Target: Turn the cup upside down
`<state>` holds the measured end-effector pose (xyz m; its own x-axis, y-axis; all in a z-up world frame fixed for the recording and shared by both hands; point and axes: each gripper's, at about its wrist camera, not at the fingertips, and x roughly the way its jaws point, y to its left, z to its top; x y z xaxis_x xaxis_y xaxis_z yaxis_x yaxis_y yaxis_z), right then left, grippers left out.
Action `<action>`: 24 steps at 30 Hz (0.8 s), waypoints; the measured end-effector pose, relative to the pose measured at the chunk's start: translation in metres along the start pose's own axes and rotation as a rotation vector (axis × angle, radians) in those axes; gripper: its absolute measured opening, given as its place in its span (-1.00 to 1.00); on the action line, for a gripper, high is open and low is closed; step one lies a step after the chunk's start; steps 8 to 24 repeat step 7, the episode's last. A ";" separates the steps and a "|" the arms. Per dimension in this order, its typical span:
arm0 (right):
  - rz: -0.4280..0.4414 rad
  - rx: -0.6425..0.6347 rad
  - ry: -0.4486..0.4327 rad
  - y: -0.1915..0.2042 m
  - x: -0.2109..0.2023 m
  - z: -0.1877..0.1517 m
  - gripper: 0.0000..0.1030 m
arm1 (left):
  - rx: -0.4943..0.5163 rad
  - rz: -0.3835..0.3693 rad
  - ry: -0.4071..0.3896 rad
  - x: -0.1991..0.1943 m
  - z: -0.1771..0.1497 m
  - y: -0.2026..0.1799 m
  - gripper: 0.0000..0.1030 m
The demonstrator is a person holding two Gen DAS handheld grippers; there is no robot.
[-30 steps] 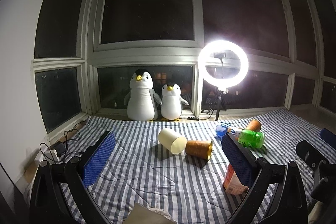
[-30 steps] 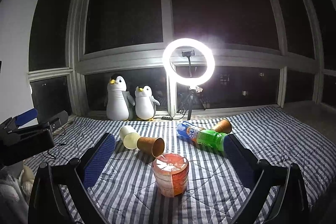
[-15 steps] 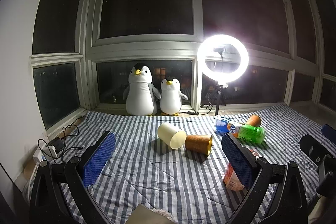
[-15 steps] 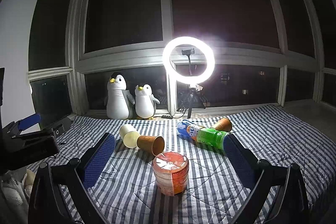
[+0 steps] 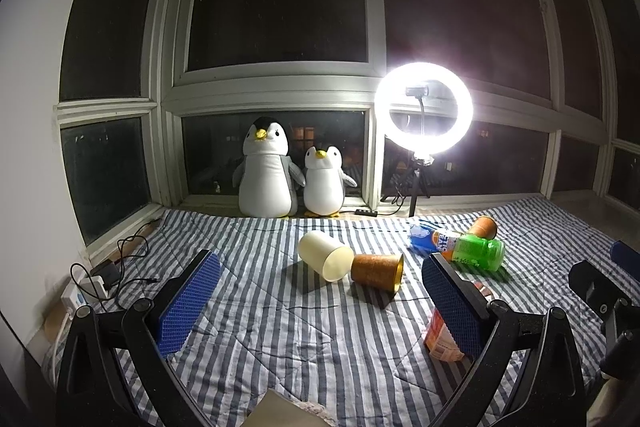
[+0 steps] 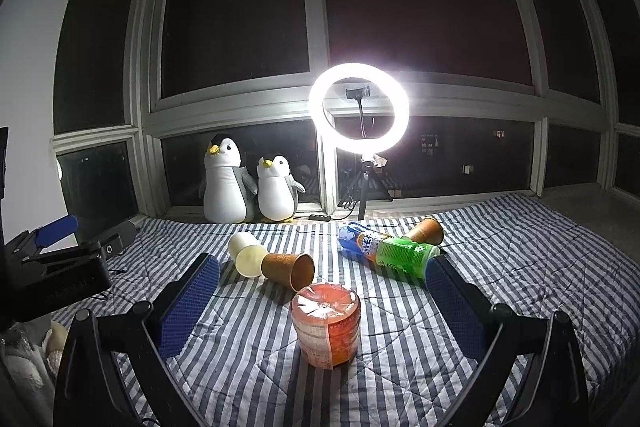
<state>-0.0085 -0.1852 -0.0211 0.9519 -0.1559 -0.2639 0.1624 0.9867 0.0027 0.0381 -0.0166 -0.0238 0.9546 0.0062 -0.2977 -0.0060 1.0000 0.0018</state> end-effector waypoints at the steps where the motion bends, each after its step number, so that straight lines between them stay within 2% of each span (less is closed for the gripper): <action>1: -0.001 0.000 0.000 0.000 0.000 0.000 0.97 | 0.000 -0.001 0.000 0.000 0.000 0.000 0.99; 24: -0.002 0.005 0.005 -0.002 0.002 -0.001 0.97 | 0.008 0.002 0.002 0.002 -0.001 -0.001 0.99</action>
